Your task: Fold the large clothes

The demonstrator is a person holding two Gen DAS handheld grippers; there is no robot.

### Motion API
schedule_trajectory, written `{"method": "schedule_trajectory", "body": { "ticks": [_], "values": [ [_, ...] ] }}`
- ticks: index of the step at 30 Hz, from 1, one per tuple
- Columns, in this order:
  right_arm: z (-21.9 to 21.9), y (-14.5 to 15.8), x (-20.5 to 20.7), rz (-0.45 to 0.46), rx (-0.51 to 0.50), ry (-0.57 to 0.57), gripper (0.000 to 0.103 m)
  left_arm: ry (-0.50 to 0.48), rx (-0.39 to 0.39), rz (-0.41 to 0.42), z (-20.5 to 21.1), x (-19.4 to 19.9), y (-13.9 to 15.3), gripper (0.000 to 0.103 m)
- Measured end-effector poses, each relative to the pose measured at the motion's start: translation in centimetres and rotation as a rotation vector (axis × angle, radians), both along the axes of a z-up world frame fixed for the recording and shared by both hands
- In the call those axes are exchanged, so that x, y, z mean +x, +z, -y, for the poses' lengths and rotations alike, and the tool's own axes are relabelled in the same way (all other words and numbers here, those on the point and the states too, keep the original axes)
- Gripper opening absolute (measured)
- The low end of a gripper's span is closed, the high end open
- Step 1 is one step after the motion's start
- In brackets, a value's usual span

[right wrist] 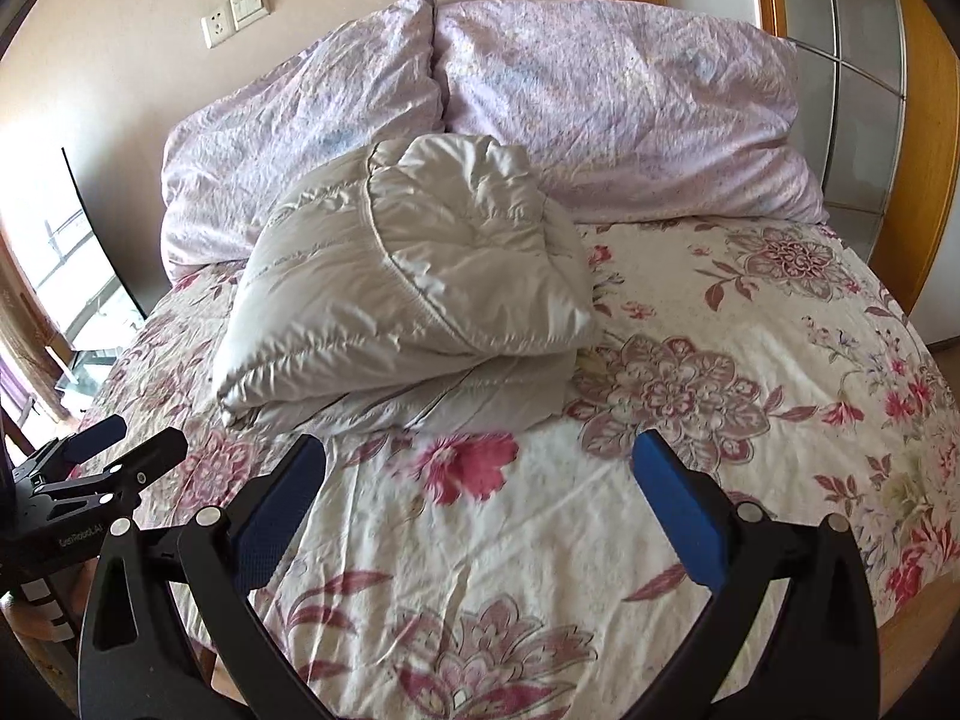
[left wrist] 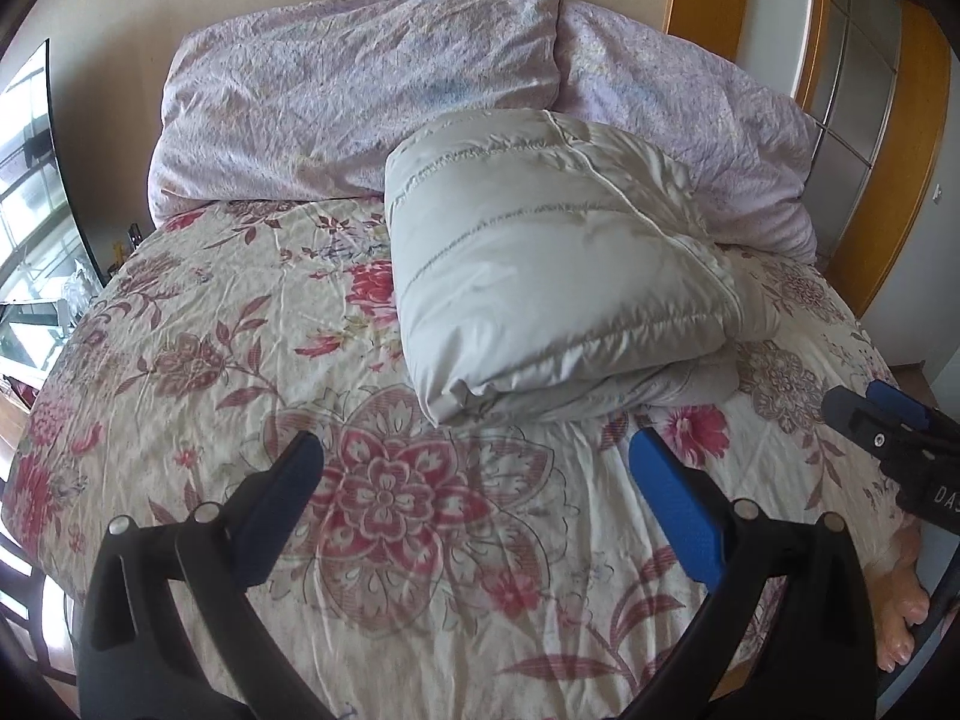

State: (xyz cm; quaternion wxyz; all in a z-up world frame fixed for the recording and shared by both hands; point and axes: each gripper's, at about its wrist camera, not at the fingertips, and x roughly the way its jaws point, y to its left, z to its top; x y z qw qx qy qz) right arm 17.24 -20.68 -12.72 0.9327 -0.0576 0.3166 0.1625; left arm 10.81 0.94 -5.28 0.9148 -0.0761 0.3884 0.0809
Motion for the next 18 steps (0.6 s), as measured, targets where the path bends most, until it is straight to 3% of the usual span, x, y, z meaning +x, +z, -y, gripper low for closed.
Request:
{"method": "schedule_trajectory", "body": {
  "ticks": [18],
  "values": [
    [0.5,1.6,-3.1,-0.025,0.022,0.039,0.102,-0.069,-0.062,-0.026,1.8,-2.4,2.1,0.101]
  ]
}}
